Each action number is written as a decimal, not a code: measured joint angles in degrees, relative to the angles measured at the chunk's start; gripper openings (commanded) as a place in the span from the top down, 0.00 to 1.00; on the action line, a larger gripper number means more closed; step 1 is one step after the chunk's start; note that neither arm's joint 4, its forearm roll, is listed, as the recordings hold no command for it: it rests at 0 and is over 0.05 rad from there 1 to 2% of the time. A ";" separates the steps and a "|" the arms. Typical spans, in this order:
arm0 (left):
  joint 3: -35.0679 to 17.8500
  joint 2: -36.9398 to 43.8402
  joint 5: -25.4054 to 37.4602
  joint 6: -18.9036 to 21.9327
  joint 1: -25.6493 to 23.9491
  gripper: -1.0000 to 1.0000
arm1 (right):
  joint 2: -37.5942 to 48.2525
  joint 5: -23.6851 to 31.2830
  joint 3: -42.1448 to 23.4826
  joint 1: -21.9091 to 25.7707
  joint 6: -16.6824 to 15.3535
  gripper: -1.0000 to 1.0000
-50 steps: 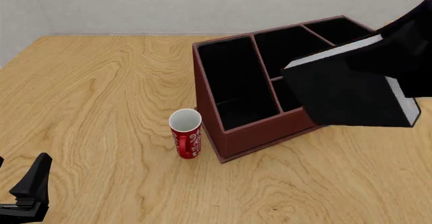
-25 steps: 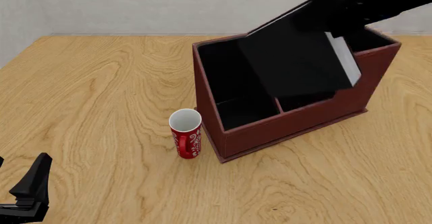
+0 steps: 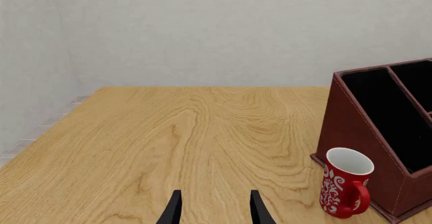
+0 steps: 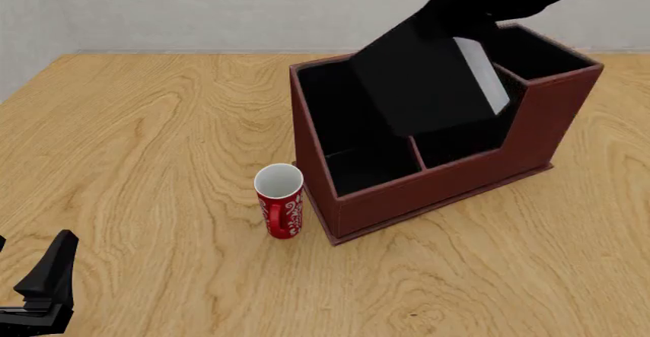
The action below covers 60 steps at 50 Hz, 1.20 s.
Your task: Pick up the book and place it in the left compartment of the caddy.
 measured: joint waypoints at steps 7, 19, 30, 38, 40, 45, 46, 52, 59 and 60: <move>0.00 0.00 0.00 0.00 0.00 0.00 | 1.37 0.00 -0.52 -0.31 0.07 1.00; 0.00 0.00 0.00 0.00 0.00 0.00 | 3.41 0.00 -1.14 -0.93 0.09 1.00; 0.00 0.00 0.00 0.00 0.00 0.00 | 5.40 0.00 -2.13 -1.71 -0.24 1.00; 0.00 0.00 0.00 0.00 0.00 0.00 | 7.44 0.00 -3.54 -2.24 -0.27 1.00; 0.00 0.00 0.00 0.00 0.00 0.00 | 8.03 0.00 -3.96 -2.37 -0.25 1.00; 0.00 0.00 0.00 0.00 0.00 0.00 | 9.44 -0.24 -4.60 -2.61 -0.10 1.00; 0.00 0.00 0.00 0.00 0.00 0.00 | 9.66 -0.40 -4.54 -2.62 -0.04 1.00; 0.00 0.00 0.00 0.00 0.00 0.00 | 10.82 -1.81 -3.58 -2.50 0.39 1.00; 0.00 0.00 0.00 0.00 0.00 0.00 | 11.95 -3.99 -1.79 -2.49 0.89 1.00; 0.00 0.00 0.00 0.00 0.00 0.00 | 12.09 -4.30 -1.54 -2.51 0.97 1.00</move>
